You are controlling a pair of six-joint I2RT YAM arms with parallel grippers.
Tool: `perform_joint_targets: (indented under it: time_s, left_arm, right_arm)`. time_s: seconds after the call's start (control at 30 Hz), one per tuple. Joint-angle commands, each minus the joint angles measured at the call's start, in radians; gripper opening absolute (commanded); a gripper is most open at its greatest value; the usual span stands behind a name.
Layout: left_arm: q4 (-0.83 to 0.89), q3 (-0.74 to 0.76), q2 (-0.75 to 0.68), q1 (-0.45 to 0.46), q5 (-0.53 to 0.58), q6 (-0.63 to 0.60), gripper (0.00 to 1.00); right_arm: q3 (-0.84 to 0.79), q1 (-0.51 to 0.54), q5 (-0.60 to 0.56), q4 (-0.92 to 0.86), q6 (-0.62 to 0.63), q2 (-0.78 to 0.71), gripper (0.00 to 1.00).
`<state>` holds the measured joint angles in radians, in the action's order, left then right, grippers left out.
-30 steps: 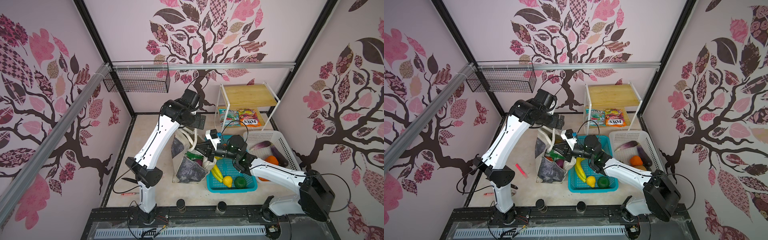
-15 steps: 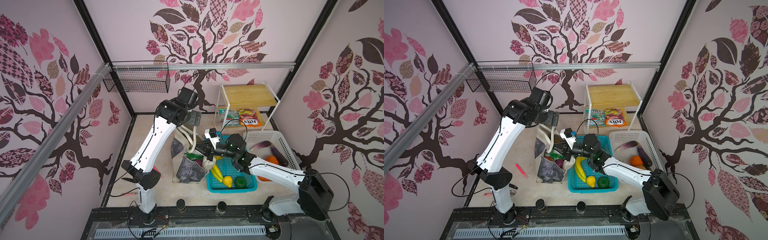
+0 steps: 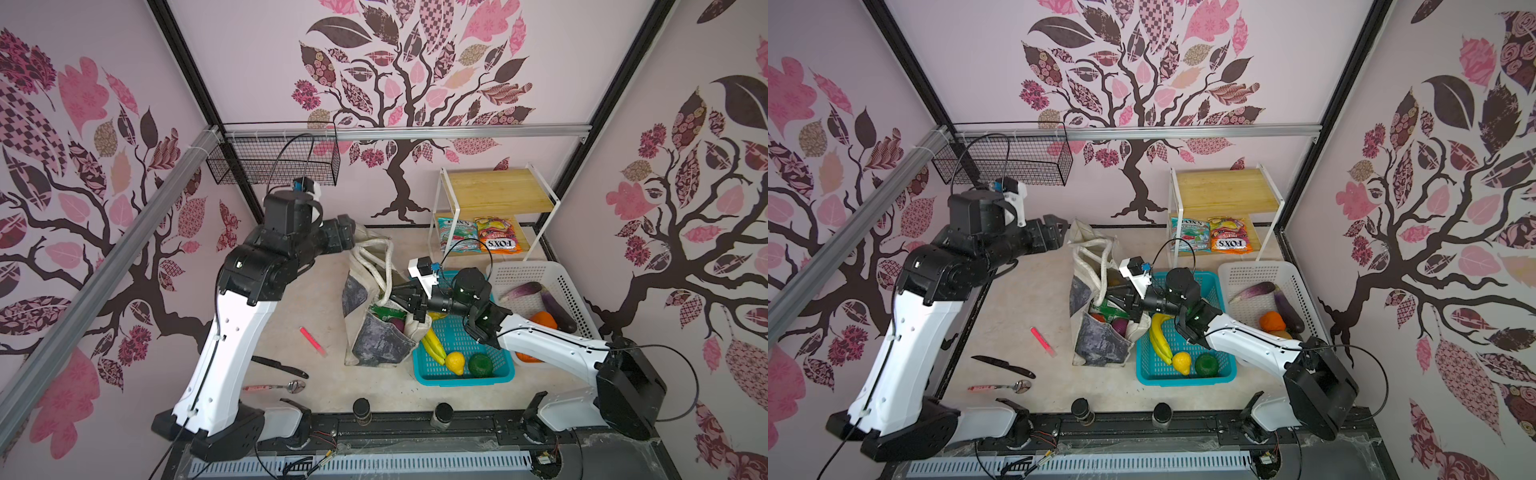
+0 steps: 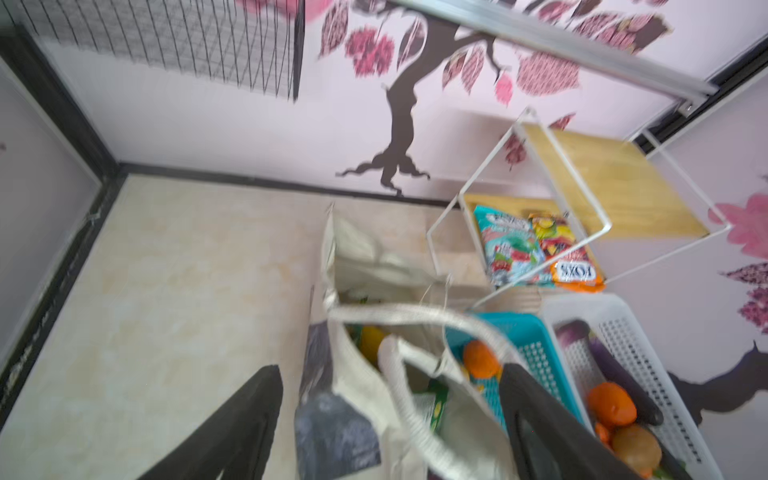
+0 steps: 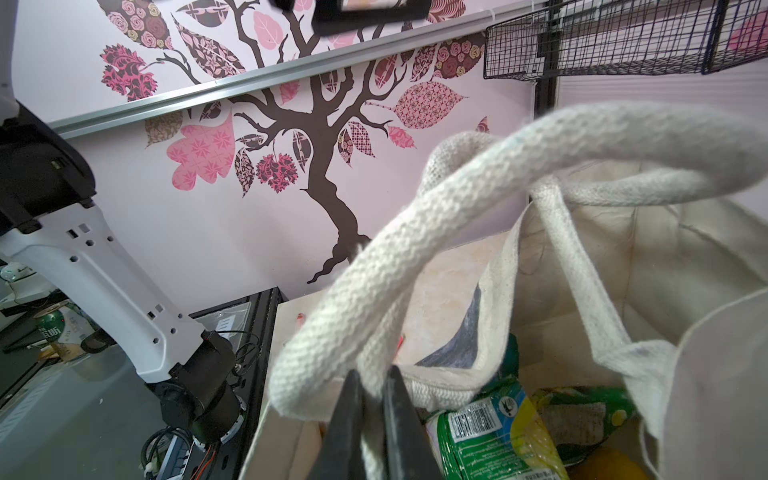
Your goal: Place the food into the grocery bag and tie it
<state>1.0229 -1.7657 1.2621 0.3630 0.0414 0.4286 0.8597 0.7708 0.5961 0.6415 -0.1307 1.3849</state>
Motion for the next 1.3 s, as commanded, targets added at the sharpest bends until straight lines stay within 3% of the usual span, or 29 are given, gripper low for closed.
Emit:
perform_joint_targets:
  time_s: [0.0, 0.17, 0.33, 0.5, 0.63, 0.73, 0.83, 0.93, 1.07, 1.13, 1.27]
  left_arm:
    - [-0.205, 0.208, -0.088, -0.018, -0.192, 0.178, 0.94]
    - [-0.364, 0.379, -0.198, -0.022, -0.181, 0.38, 0.98]
    - [-0.447, 0.463, -0.176, -0.033, -0.232, 0.587, 0.98]
    - [-0.571, 0.534, -0.129, -0.035, -0.339, 0.707, 0.98]
    - [-0.64, 0.558, -0.073, -0.036, -0.384, 0.714, 0.98]
    - [-0.662, 0.534, -0.033, -0.035, -0.423, 0.689, 0.86]
    - [-0.632, 0.508, -0.005, -0.037, -0.384, 0.649, 0.66]
    - [-0.672, 0.525, 0.019, -0.052, -0.413, 0.678, 0.53]
    - [-0.731, 0.541, 0.019, -0.051, -0.453, 0.701, 0.22]
    - [-0.695, 0.509, 0.018, -0.052, -0.442, 0.672, 0.01]
    - [-0.625, 0.452, 0.007, -0.052, -0.407, 0.607, 0.0]
  right_arm:
    - [0.046, 0.004, 0.01, -0.023, 0.008, 0.024, 0.0]
    - [0.043, 0.004, 0.018, -0.033, 0.013, 0.016, 0.0]
    - [0.048, 0.005, 0.018, -0.055, 0.018, 0.009, 0.0]
    - [0.037, 0.004, 0.011, -0.065, 0.029, -0.012, 0.0]
    - [0.045, 0.007, 0.031, -0.063, 0.019, -0.006, 0.0]
    - [0.038, 0.007, 0.027, -0.063, 0.021, -0.008, 0.0]
    - [0.039, 0.007, 0.031, -0.062, 0.019, -0.014, 0.0]
    - [0.036, 0.007, 0.036, -0.054, 0.013, -0.021, 0.0]
    - [0.035, 0.007, 0.026, -0.066, 0.021, -0.025, 0.0]
    - [0.033, 0.007, 0.018, -0.068, 0.025, -0.022, 0.0]
    - [0.035, 0.008, 0.009, -0.069, 0.026, -0.016, 0.0]
